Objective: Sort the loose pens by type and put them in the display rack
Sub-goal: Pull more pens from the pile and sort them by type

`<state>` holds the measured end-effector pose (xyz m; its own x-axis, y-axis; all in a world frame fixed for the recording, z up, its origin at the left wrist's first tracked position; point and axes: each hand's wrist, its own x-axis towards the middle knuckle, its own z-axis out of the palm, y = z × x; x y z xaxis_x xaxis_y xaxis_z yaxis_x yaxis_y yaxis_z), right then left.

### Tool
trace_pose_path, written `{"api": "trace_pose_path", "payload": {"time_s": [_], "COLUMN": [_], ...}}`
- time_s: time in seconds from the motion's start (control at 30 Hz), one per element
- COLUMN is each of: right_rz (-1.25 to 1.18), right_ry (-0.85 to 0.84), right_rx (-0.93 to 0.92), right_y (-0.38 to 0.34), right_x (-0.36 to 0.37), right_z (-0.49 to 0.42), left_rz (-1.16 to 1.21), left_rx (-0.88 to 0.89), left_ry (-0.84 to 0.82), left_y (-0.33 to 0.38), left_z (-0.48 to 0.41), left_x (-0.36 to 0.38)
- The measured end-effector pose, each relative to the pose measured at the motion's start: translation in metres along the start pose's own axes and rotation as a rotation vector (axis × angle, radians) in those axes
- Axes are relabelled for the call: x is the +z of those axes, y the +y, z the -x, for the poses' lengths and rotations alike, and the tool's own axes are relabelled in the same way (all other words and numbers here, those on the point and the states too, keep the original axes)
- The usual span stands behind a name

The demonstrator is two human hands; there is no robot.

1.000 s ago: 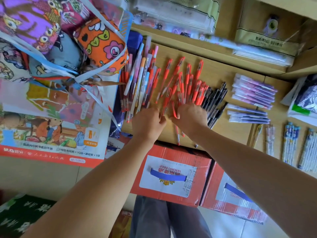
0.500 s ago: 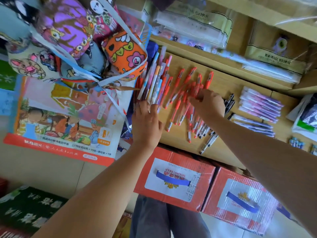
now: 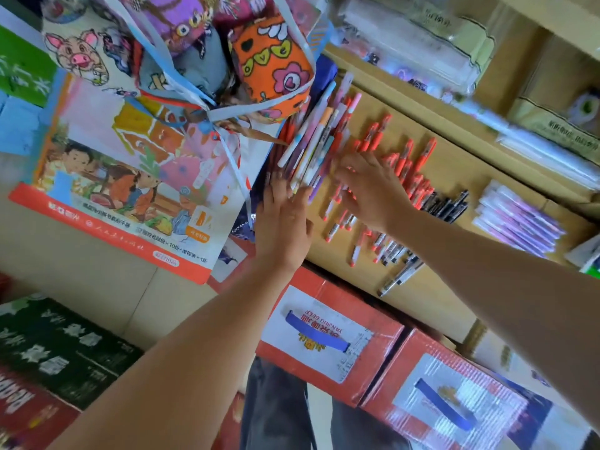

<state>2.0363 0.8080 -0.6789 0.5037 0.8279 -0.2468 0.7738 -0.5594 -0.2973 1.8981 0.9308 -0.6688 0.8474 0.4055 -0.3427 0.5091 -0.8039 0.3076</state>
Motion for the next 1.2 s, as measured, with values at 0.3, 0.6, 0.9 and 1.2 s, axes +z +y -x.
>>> {"api": "trace_pose_path", "payload": {"time_s": [0.3,0.6,0.9,1.2], "right_rz": [0.039,0.018,-0.148,-0.669], "right_ry": [-0.049,0.062,-0.056,0.233], "right_rx": [-0.047,0.005,0.440,0.690], "right_y": [-0.004,-0.006,-0.032,-0.024], "right_x": [-0.002,0.001,0.000,-0.009], "right_z": [-0.003,-0.008,-0.028,-0.025], "left_rz": [0.031,0.082,0.132,-0.007], "left_rx": [0.007,-0.002,0.038,-0.041], "left_ry": [0.064,0.062,0.013,0.011], "left_y": [0.002,0.002,0.000,-0.006], "left_z": [0.009,0.004,-0.003,-0.006], "left_x": [0.000,-0.007,-0.006,-0.010]}}
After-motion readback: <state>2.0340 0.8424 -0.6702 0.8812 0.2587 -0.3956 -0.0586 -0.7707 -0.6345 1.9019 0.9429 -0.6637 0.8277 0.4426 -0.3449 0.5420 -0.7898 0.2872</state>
